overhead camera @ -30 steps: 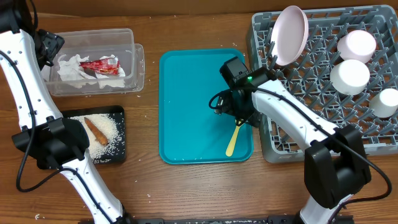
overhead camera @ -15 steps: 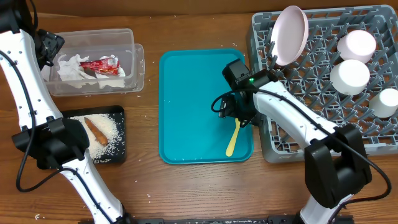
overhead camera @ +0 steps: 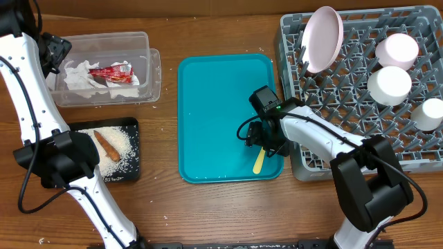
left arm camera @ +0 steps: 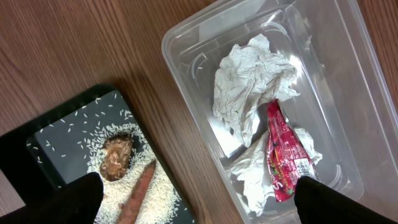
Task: Sort waste into correct bins and load items into the dishwasher
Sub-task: 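Grasp the yellow spoon with the right gripper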
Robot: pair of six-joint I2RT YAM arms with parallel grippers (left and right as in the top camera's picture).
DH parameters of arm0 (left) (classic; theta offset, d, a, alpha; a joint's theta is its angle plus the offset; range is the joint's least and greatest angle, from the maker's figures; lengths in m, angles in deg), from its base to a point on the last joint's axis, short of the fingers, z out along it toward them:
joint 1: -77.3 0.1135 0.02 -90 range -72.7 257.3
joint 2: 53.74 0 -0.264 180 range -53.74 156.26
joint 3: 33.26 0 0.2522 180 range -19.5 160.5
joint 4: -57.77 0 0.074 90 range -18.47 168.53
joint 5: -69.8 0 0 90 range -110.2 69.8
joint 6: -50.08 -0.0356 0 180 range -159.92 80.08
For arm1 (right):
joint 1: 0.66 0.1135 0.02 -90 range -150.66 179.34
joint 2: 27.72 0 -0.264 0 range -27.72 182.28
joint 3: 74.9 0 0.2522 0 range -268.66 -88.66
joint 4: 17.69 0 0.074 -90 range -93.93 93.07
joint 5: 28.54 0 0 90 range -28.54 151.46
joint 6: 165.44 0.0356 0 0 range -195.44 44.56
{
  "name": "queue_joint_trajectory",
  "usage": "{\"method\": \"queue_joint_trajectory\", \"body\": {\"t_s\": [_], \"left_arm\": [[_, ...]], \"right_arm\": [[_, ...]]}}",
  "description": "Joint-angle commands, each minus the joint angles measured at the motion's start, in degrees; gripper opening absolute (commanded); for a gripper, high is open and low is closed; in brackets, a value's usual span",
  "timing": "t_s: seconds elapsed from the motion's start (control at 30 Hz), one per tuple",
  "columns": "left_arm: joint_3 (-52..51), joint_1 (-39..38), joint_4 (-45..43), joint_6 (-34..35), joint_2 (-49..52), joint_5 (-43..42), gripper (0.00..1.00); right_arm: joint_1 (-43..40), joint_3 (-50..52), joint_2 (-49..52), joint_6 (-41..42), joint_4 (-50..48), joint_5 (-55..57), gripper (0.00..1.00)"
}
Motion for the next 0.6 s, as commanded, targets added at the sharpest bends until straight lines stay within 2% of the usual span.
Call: {"method": "queue_joint_trajectory", "body": {"t_s": [0.0, 0.07, 0.23, 0.4, 0.57], "left_arm": [[0.0, -0.3, -0.1, -0.2, -0.2, 0.0, 1.00], [0.0, -0.3, -0.1, -0.2, -0.2, 0.0, 1.00], [0.0, -0.3, -0.1, -0.2, -0.2, 0.0, 1.00], [0.0, -0.3, -0.1, -0.2, -0.2, 0.0, 1.00], [0.0, -0.3, -0.1, -0.2, -0.2, 0.0, 1.00]], "right_arm": [[0.2, 1.0, -0.9, 0.7, -0.3, 2.0, 0.74], [0.2, 1.0, -0.9, 0.7, -0.4, 2.9, 0.72], [0.6, 1.0, -0.9, 0.7, -0.7, 3.3, 0.59], [2.6, 1.0, -0.8, 1.9, -0.7, 4.6, 0.58], [4.3, 1.0, 0.2, 2.7, -0.4, 5.7, 0.48]]}}
